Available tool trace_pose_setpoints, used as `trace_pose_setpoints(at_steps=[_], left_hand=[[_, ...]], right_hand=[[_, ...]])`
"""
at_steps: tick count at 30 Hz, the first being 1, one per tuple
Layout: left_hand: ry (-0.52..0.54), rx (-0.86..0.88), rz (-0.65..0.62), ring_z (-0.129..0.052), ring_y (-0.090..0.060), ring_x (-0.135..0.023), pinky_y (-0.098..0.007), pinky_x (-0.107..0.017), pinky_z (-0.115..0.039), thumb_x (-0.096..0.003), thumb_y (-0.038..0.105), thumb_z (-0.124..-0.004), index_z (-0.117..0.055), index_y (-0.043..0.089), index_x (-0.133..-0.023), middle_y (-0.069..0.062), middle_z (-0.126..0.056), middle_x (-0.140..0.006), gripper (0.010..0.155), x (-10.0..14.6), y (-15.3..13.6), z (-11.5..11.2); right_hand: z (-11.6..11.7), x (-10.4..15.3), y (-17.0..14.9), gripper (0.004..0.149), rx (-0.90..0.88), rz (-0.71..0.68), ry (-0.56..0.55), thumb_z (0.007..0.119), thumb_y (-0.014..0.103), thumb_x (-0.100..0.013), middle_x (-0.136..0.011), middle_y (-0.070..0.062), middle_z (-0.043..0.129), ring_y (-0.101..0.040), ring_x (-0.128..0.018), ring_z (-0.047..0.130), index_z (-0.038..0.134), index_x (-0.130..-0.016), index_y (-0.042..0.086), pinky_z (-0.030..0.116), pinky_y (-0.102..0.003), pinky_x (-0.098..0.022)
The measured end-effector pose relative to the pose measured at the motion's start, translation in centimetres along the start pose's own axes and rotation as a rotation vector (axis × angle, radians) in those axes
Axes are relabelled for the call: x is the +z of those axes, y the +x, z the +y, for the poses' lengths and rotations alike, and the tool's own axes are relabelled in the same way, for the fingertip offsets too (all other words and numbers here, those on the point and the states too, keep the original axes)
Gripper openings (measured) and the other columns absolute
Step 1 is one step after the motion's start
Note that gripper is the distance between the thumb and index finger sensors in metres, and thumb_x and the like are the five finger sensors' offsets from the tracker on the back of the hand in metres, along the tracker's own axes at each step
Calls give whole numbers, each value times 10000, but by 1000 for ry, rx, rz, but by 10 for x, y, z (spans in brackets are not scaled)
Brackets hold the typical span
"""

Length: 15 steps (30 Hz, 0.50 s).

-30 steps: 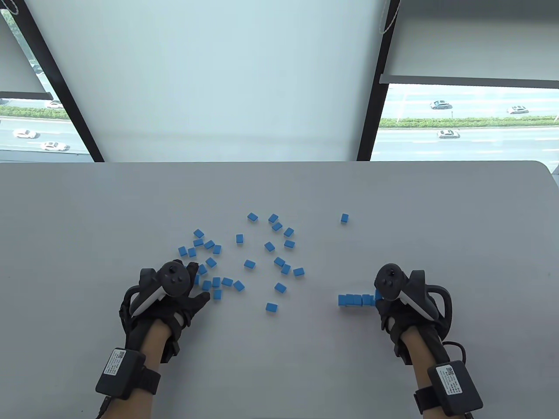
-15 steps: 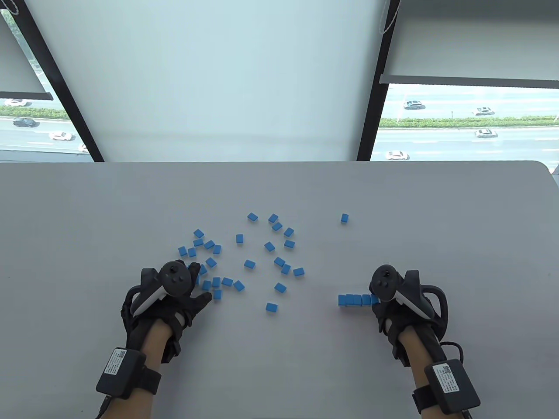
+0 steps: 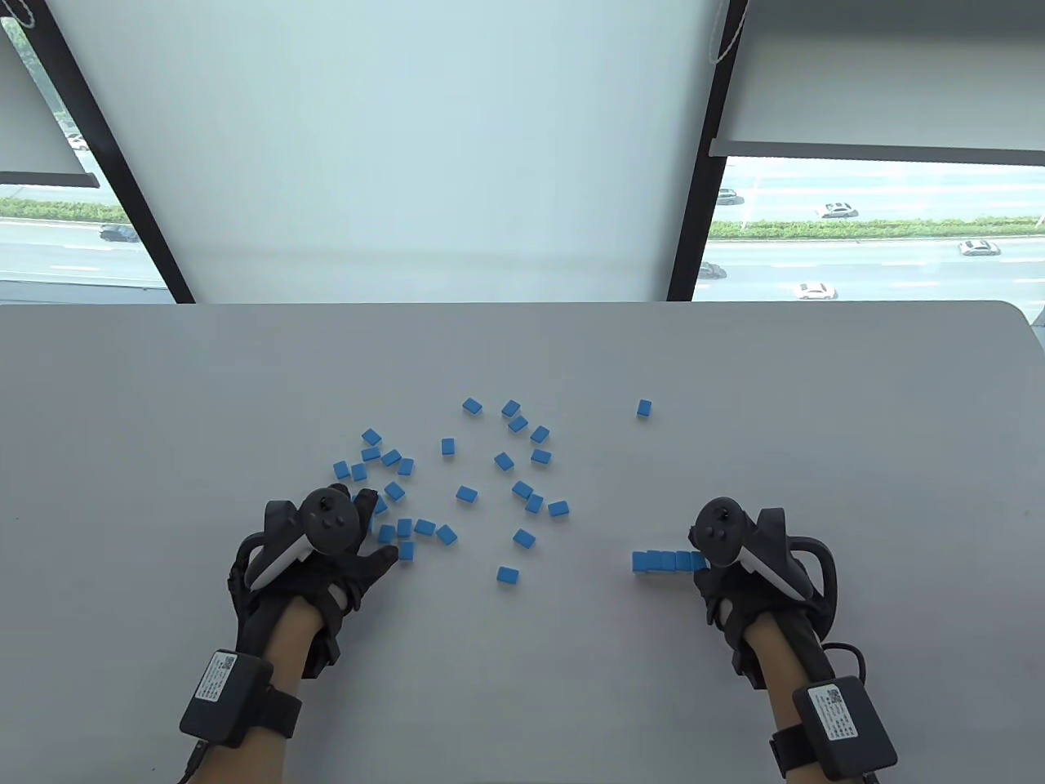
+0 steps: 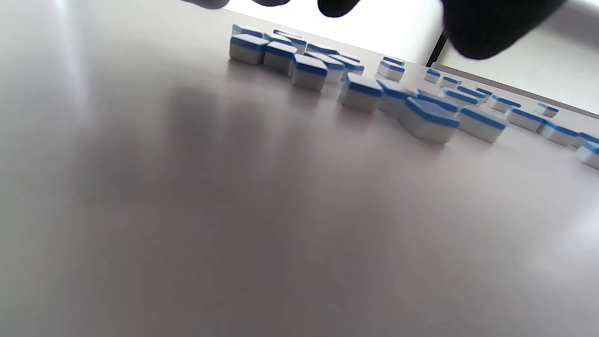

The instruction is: Build mahjong tile wall

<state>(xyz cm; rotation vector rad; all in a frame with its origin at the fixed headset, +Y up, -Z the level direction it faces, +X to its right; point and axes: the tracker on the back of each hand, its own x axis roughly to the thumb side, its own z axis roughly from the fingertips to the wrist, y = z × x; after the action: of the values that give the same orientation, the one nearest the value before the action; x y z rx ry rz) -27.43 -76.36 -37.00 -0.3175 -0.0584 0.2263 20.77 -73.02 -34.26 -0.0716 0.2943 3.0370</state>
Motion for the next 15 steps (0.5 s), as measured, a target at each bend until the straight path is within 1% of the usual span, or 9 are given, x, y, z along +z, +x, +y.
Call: trace_pose_setpoints(at_steps=[5,9,11,15], left_hand=[[13,2,-7,-320,-477,-1067,-756,-651,-246,-427,683,-644,-322,325,-1122,-66,-259,-1195,845,1,0,3],[21,4,-12,-321,-476,-1068,-756,-651,-246,-427,683,-645,-322,323,-1122,-66,-261,-1195,847,1,2,5],[20,-1,-12,-321,-476,-1068,-756,-651,-246,-427,683,-644,-323,323,-1122,-66,-261,-1195,847,1,2,4],[14,-4,-8,-322,-476,-1067,-756,-652,-246,-427,683,-644,-323,325,-1122,-66,-262,-1195,845,-1,2,3]], right_hand=[[-21,8,2,641,-24,-18,-87,892,395,-418,-912,-42,777,-324,-699,922,643,-993,260,759,-530,-566],[-36,2,14,657,-8,-42,-118,878,422,-425,-934,-49,778,-336,-730,930,629,-1006,243,765,-534,-565],[-43,-7,23,666,8,-51,-132,877,437,-423,-942,-47,777,-338,-740,933,626,-1009,245,768,-536,-565],[-64,-36,45,677,27,-39,-118,877,453,-418,-959,-35,769,-331,-773,928,619,-1012,255,764,-532,-580]])
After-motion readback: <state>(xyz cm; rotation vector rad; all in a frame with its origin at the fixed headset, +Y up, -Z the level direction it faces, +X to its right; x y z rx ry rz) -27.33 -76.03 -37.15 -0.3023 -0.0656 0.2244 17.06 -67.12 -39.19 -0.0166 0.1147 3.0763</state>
